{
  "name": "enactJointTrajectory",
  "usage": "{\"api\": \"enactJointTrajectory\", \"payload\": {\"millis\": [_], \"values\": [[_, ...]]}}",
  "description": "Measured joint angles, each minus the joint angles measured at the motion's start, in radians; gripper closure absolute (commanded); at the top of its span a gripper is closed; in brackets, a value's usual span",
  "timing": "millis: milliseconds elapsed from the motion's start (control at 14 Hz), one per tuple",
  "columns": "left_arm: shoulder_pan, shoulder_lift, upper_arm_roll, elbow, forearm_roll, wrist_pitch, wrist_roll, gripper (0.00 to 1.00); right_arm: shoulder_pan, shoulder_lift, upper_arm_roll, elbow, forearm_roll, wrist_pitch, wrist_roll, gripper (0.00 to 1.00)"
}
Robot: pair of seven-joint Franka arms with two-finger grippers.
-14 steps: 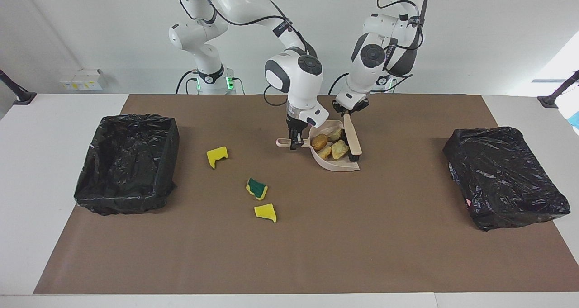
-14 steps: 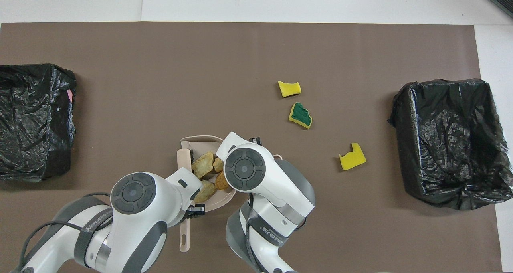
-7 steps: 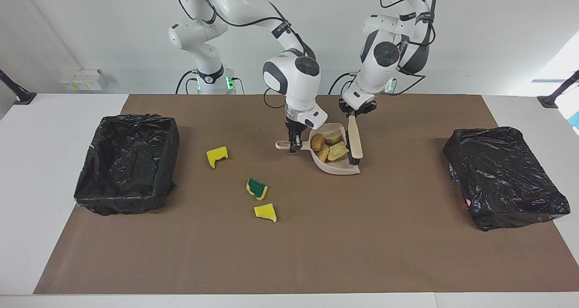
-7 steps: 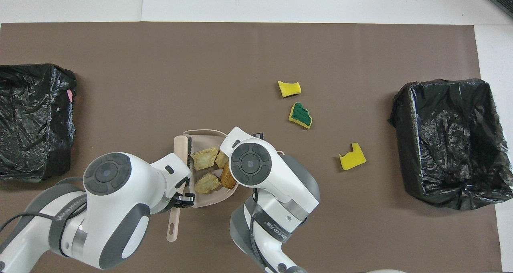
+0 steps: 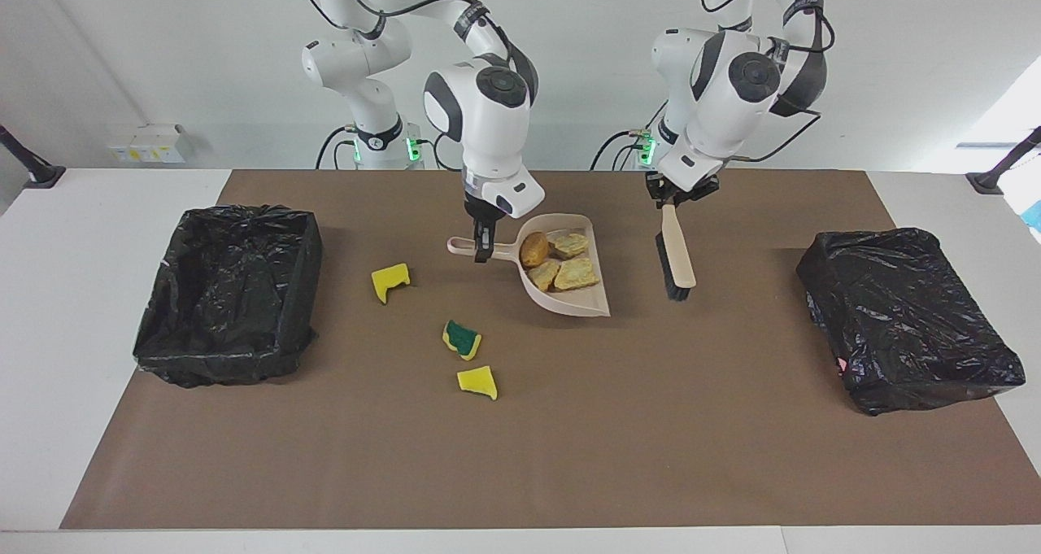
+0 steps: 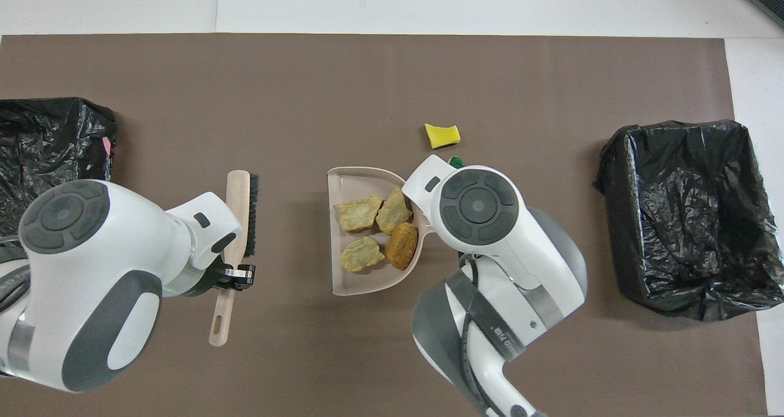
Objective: Sweep and dump trash in bin
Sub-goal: 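Carry the loaded dustpan with the right gripper to the nearby bin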
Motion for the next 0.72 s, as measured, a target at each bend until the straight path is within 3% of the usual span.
{"api": "enactJointTrajectory", "payload": {"millis": [358, 715], "values": [[-0.015, 0.032, -0.035, 0.084, 0.007, -0.053, -0.004, 1.00, -0.185, -0.053, -0.007, 0.069, 0.000, -0.118, -0.200, 1.00], [-0.187, 0.085, -0.054, 0.082, 0.006, -0.033, -0.241, 1.00, -0.427, -0.068, -0.014, 0.092, 0.000, -0.119, -0.447, 1.00]]}}
